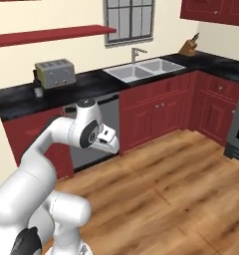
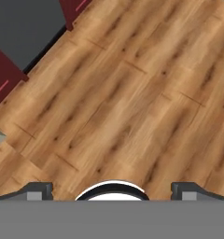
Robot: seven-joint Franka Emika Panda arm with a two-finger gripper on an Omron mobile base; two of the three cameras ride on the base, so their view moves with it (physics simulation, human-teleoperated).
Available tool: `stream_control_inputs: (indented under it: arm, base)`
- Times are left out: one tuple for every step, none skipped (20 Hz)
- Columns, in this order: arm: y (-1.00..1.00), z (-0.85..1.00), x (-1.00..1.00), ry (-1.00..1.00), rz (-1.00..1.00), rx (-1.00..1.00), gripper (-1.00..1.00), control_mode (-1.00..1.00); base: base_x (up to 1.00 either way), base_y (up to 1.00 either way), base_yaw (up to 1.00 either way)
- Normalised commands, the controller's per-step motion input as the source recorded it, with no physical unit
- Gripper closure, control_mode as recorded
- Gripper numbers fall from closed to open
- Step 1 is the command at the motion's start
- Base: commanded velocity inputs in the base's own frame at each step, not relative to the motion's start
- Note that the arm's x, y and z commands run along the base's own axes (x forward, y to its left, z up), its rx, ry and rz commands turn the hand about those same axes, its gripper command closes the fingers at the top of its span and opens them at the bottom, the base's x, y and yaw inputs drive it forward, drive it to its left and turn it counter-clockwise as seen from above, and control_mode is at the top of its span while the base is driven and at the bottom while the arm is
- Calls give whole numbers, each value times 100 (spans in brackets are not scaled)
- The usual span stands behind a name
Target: There is a wine glass and glass cup on the dining counter. Place the wine bottle next to the wine glass and the juice bottle next to the glass cup.
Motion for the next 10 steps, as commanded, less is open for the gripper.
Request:
stream_control_inputs:
  arm:
    - [0,0,0,0,0,0,-100,100]
    - [0,0,0,0,0,0,-100,100]
    - [0,0,0,0,0,0,-100,100]
    - [0,0,0,0,0,0,-100,100]
    - [0,0,0,0,0,0,-100,100]
    - [0,0,0,0,0,0,-100,100]
    - [0,0,0,0,0,0,-100,100]
    - [0,0,0,0,0,0,-100,100]
    - [0,0,0,0,0,0,-100,100]
    - [0,0,0,0,0,0,-100,100]
  base:
    - [94,-24,1]
    - [94,-21,3]
    - [94,-18,5]
    - [94,-16,7]
    - [94,-15,7]
    - [94,-13,9]
    - [93,-12,12]
    - [92,-12,13]
    - [91,-11,15]
    - [89,-10,18]
